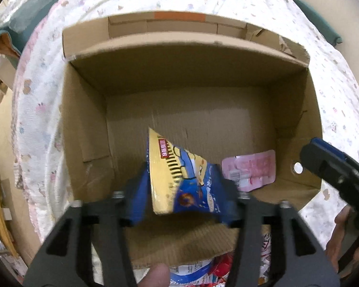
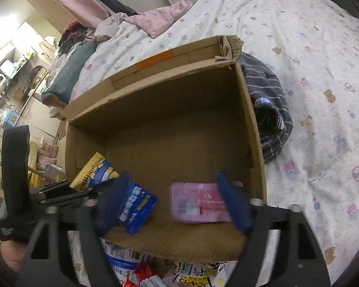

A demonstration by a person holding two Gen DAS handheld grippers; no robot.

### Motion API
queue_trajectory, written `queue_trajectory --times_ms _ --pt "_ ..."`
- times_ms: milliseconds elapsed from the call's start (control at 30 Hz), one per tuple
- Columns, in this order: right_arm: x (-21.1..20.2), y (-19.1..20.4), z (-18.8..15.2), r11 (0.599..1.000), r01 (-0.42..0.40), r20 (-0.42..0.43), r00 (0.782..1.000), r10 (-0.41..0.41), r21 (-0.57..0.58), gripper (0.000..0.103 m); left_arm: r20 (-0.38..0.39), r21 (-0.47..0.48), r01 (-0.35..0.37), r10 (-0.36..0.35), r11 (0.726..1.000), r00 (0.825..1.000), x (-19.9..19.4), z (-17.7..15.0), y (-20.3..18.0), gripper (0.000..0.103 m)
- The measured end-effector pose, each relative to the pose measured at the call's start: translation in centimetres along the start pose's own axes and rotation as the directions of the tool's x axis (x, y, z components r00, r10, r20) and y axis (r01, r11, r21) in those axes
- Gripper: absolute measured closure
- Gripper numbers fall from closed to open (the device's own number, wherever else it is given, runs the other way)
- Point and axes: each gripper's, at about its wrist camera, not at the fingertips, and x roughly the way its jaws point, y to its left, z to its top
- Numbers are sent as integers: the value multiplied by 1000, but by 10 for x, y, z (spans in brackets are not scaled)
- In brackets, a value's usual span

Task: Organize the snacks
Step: 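Carry both packets into the cardboard box and open both tools, then withdraw both tools from the box back over the snack pile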

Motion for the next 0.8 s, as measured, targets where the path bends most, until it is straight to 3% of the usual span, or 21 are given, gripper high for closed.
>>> queue_trajectory --times_ms 133,200,267,333,567,800 --pt "-7 -2 4 1000 -16 35 999 15 18 11 45 21 -1 0 1000 999 -12 1 -4 29" --pt "-8 -3 5 1000 -14 42 999 13 20 11 70 22 -18 16 1000 997 -16 2 -5 26" --pt "-8 -3 5 1000 -11 40 999 11 16 11 86 22 -26 24 999 996 -20 1 -3 13" --pt "-7 -3 4 1000 -8 37 999 7 14 11 96 21 -27 25 999 995 -22 0 -2 8" --pt "-10 -4 4 1000 -11 44 999 11 13 11 113 19 -38 35 999 993 -29 -4 -2 8" --pt "-26 -9 6 1000 -9 79 997 7 25 11 142 -48 -15 22 999 990 -47 -5 14 8"
